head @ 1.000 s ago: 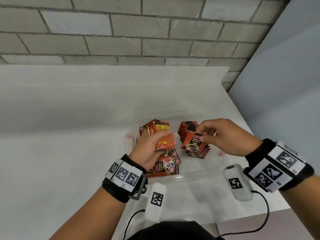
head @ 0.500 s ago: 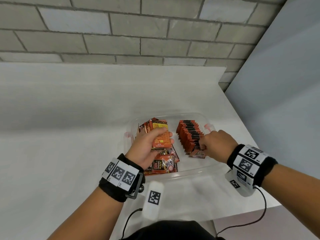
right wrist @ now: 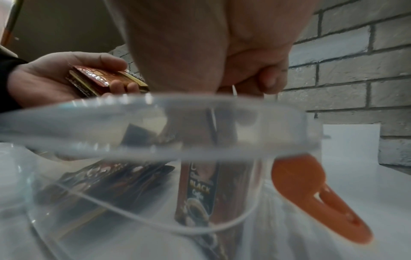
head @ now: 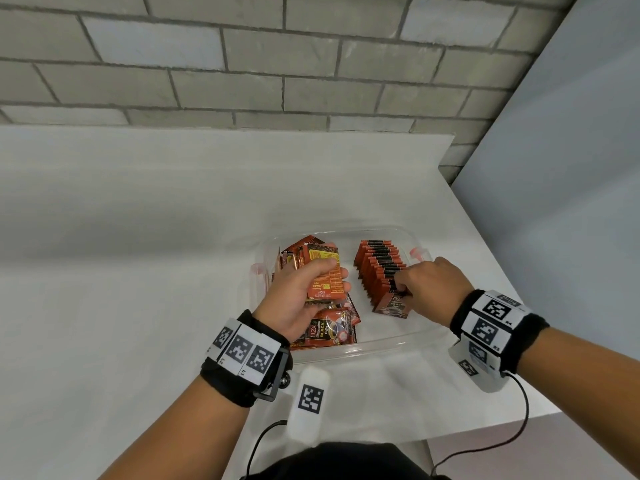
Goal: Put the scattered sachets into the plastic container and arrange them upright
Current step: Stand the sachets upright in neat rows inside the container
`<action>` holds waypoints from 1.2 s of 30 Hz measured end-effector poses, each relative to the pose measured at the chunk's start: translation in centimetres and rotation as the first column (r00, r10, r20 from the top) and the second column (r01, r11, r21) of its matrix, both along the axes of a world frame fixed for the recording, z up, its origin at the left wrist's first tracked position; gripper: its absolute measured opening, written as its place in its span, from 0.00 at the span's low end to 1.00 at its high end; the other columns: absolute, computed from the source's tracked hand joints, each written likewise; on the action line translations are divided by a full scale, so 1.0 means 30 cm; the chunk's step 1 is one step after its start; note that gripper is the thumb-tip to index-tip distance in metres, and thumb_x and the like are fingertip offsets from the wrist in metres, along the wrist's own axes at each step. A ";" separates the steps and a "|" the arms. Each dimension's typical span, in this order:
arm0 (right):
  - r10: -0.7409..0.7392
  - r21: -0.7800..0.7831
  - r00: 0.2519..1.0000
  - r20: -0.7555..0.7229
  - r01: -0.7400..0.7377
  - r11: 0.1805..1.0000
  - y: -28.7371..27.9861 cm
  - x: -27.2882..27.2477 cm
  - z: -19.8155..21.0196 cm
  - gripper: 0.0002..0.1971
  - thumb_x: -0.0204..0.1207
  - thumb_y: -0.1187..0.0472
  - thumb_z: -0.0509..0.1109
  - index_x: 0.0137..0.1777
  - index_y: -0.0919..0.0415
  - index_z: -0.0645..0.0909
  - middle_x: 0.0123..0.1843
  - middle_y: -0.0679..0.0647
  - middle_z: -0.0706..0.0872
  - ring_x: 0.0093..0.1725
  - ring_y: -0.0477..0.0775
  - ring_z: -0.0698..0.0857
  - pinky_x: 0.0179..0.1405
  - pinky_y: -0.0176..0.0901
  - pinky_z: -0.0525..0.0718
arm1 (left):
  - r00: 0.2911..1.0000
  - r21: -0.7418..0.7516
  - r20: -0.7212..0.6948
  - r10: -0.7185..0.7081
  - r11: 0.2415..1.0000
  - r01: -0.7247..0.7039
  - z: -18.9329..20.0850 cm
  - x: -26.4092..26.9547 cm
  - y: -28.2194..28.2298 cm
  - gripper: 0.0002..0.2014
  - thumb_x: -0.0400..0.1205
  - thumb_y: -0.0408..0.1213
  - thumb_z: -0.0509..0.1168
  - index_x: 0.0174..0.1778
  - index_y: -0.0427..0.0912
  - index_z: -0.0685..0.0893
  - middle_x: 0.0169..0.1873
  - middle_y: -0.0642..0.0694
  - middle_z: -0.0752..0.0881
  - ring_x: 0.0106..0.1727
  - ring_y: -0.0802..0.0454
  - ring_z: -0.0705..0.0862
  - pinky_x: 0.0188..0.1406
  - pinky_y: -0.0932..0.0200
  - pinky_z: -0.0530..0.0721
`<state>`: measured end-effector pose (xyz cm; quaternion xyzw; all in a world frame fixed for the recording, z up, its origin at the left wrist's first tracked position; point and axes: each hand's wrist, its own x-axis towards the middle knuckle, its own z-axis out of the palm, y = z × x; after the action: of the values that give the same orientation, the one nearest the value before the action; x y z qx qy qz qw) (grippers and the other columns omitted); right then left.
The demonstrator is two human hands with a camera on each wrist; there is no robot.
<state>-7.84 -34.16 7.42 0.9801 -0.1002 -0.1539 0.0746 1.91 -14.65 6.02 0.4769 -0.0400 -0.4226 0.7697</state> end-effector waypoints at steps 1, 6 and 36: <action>0.000 0.000 1.000 0.004 0.000 1.000 -0.002 -0.001 0.001 0.05 0.78 0.61 0.64 0.49 0.55 0.80 0.48 0.49 0.86 0.42 0.52 0.71 0.50 0.44 0.74 | 1.000 -0.003 -0.006 0.000 1.000 0.000 -0.001 -0.001 -0.002 0.18 0.69 0.39 0.70 0.54 0.36 0.82 0.40 0.40 0.89 0.38 0.47 0.89 0.43 0.52 0.87; -0.004 0.015 1.000 0.028 0.003 1.000 -0.013 -0.003 0.009 0.05 0.78 0.57 0.65 0.51 0.53 0.79 0.49 0.46 0.85 0.43 0.51 0.76 0.46 0.41 0.67 | 1.000 -0.020 -0.029 -0.011 1.000 0.010 -0.010 0.001 -0.010 0.18 0.68 0.39 0.70 0.52 0.37 0.83 0.42 0.39 0.88 0.37 0.45 0.89 0.40 0.51 0.88; -0.193 0.743 0.846 0.496 -0.299 0.599 0.110 0.039 0.127 0.10 0.63 0.66 0.82 0.36 0.53 0.83 0.48 0.49 0.82 0.50 0.47 0.80 0.49 0.29 0.74 | 0.990 -0.223 -0.115 -0.085 0.973 0.057 -0.019 0.012 0.005 0.20 0.63 0.46 0.83 0.47 0.40 0.91 0.47 0.34 0.89 0.45 0.41 0.90 0.45 0.46 0.90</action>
<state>-6.66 -30.86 11.23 0.9126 -0.0065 0.0965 -0.3972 2.27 -14.50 5.44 0.3604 -0.0556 -0.4716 0.8029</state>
